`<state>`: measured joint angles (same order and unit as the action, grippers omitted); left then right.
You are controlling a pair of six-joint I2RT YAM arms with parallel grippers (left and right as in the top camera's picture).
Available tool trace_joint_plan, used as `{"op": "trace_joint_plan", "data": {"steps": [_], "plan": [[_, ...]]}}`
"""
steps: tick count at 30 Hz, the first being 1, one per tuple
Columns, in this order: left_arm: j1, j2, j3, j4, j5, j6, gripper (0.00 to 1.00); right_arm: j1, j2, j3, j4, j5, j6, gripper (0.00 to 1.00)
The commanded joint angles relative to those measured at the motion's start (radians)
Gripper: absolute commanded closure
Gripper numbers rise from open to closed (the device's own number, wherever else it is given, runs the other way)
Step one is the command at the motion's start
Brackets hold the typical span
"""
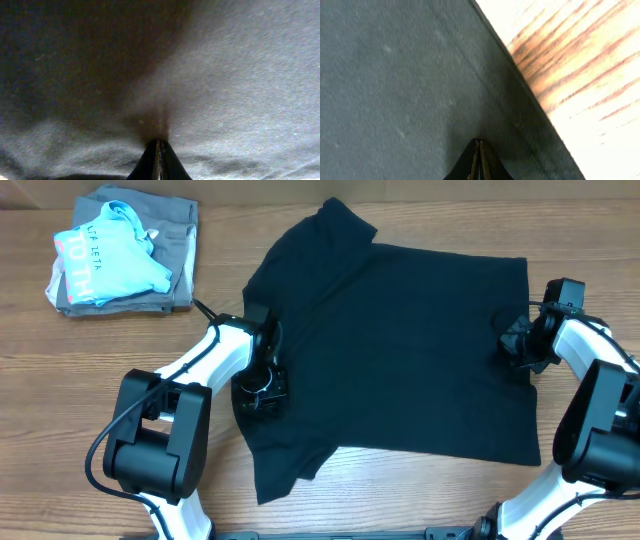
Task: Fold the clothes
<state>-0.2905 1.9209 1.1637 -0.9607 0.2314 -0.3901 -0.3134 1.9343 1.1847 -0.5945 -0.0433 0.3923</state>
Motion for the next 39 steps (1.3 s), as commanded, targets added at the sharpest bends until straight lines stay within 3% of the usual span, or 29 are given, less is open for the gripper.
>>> {"op": "trace_joint_plan", "data": {"steps": [1,18,28,32,33,35,39], "plan": [[0.004,0.015,-0.014,-0.005,-0.032,0.009,0.96,-0.005,0.027,0.015,0.014,0.05,0.01,0.94],[0.004,0.015,-0.018,-0.03,-0.024,0.035,0.96,-0.061,0.103,0.023,0.055,0.182,0.027,0.96],[0.004,0.016,-0.019,-0.051,-0.025,0.035,0.96,-0.107,0.106,0.06,0.026,0.102,0.027,0.95],[0.004,0.014,-0.013,-0.04,-0.026,0.035,0.96,-0.105,0.106,0.147,-0.069,0.057,0.028,0.76],[0.004,0.014,-0.005,-0.04,-0.029,0.035,0.96,-0.105,0.106,0.191,-0.114,0.031,0.028,0.59],[0.004,0.014,0.019,-0.049,-0.036,0.035,0.96,-0.105,0.104,0.264,-0.189,-0.001,0.028,0.34],[0.004,-0.005,0.116,-0.114,-0.056,0.035,0.96,-0.105,0.076,0.424,-0.352,-0.004,0.058,0.33]]}}
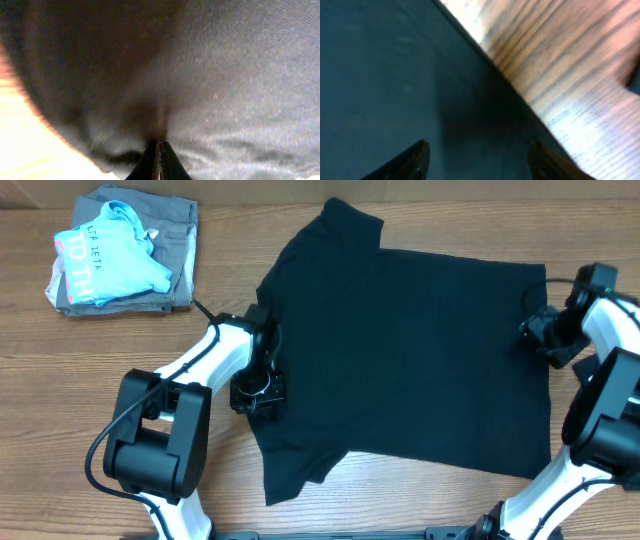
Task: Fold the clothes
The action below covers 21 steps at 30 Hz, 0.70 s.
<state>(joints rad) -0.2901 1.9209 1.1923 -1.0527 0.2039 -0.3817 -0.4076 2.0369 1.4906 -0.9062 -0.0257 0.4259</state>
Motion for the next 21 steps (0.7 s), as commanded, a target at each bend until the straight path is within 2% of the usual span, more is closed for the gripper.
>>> {"op": "trace_joint_plan", "data": {"steps": [1,8,9,11,12,13,17,21], "plan": [[0.003,-0.013,0.113,-0.04,-0.031,0.026,0.96,-0.011,-0.045,0.155,-0.076,-0.022,0.024,0.33],[-0.002,-0.126,0.266,-0.173,-0.039,0.026,0.95,-0.011,-0.275,0.279,-0.249,-0.082,0.051,0.28],[-0.002,-0.148,0.272,-0.184,-0.039,0.026,0.87,-0.011,-0.317,0.279,-0.266,-0.107,0.051,0.26],[-0.002,-0.187,0.275,-0.206,-0.039,0.027,0.53,-0.011,-0.387,0.279,-0.295,-0.135,0.05,0.17],[-0.002,-0.207,0.275,-0.22,-0.037,0.027,0.34,-0.011,-0.429,0.279,-0.319,-0.142,0.051,0.06],[-0.002,-0.22,0.275,-0.233,-0.035,0.027,0.18,-0.011,-0.46,0.279,-0.342,-0.143,0.05,0.01],[-0.007,-0.262,0.275,-0.304,-0.011,0.04,0.14,-0.011,-0.564,0.279,-0.477,-0.152,0.05,0.0],[-0.056,-0.296,0.274,-0.352,0.007,0.065,0.23,-0.011,-0.637,0.278,-0.613,-0.151,0.045,0.0]]}}
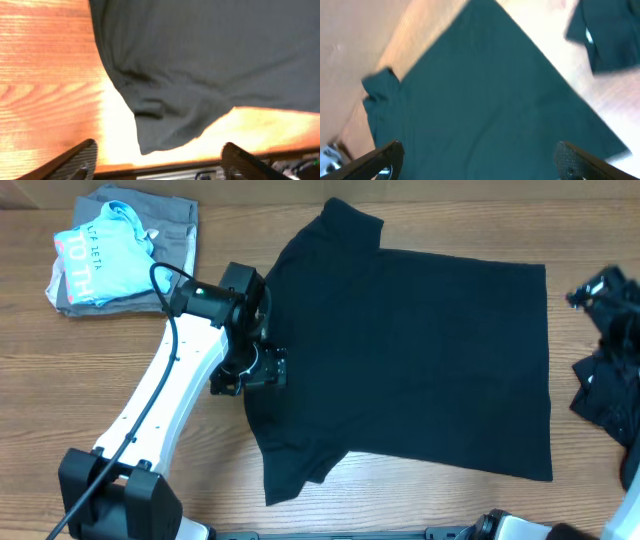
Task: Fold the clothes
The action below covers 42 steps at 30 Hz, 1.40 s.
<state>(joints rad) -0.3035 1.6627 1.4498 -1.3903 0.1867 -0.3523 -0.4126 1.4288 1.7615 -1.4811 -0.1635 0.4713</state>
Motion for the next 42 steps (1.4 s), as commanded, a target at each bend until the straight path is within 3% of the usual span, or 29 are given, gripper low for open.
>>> {"op": "trace_joint_plan", "data": {"steps": [1,5,14,17,27,28,29,36,42], "plan": [[-0.071,-0.046,0.016,-0.022,0.019,0.036,0.24,-0.006,-0.048,0.007,-0.067,-0.014,-0.008,0.0],[-0.218,-0.068,0.004,-0.04,0.007,0.013,0.22,-0.006,-0.124,0.007,-0.157,-0.013,-0.034,0.0],[-0.474,-0.068,-0.058,-0.039,-0.022,-0.204,0.25,-0.006,-0.288,-0.047,-0.213,-0.011,-0.082,0.0],[-0.483,-0.074,-0.075,-0.054,-0.066,-0.293,0.22,-0.006,-0.34,-0.113,-0.212,-0.011,-0.082,0.0],[-0.482,-0.261,-0.106,-0.095,-0.099,-0.389,0.18,-0.006,-0.397,-0.394,-0.176,-0.013,-0.082,0.0],[-0.482,-0.294,-0.112,-0.095,-0.102,-0.389,0.12,-0.006,-0.397,-0.424,-0.165,-0.017,-0.081,0.0],[-0.481,-0.327,-0.119,-0.094,-0.101,-0.392,0.0,-0.006,-0.397,-0.457,-0.153,-0.022,-0.078,0.0],[-0.483,-0.51,-0.275,-0.017,0.031,-0.415,0.0,-0.009,-0.397,-0.641,-0.072,-0.087,-0.075,0.0],[-0.481,-0.528,-0.517,0.122,0.059,-0.469,0.03,-0.009,-0.397,-0.713,-0.053,-0.097,-0.083,0.0]]}}
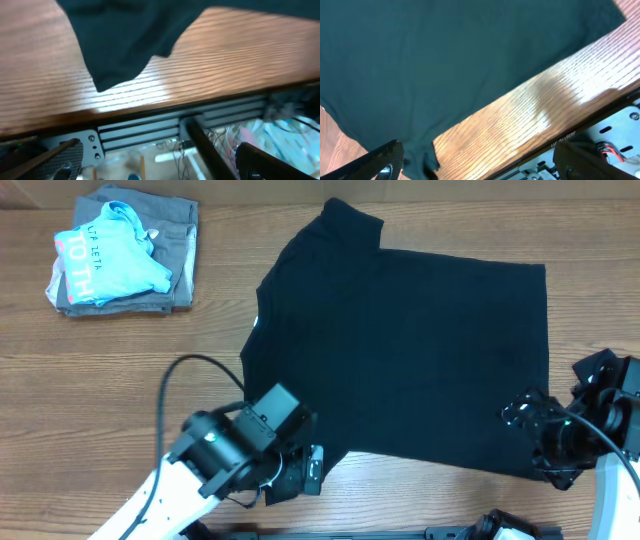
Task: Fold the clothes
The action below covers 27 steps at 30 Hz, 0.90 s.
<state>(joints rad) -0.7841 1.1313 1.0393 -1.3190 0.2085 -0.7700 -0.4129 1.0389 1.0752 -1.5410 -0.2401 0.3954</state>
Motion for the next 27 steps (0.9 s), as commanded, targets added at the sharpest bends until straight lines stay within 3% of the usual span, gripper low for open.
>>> {"op": "trace_joint_plan", "data": {"steps": [1,6,13,18,22,27], "plan": [[-0.001,0.004,-0.137,0.079,0.037,-0.058,0.07,-0.008,-0.008,-0.03,0.006,-0.019,-0.008,0.0],[0.037,0.005,-0.257,0.196,0.028,-0.069,0.06,-0.008,-0.008,-0.031,-0.002,-0.02,-0.009,0.0],[0.197,0.006,-0.38,0.256,0.047,-0.011,0.06,-0.008,-0.008,-0.031,0.011,-0.02,0.002,0.0],[0.229,0.006,-0.436,0.304,0.043,0.007,0.11,-0.008,-0.008,-0.031,0.022,-0.021,0.002,0.0],[0.229,0.018,-0.448,0.337,-0.031,0.002,0.21,-0.008,-0.008,-0.031,0.023,-0.021,0.005,0.0],[0.227,0.095,-0.448,0.364,-0.032,0.006,0.23,-0.008,-0.008,-0.031,0.03,-0.019,0.034,0.0]]}}
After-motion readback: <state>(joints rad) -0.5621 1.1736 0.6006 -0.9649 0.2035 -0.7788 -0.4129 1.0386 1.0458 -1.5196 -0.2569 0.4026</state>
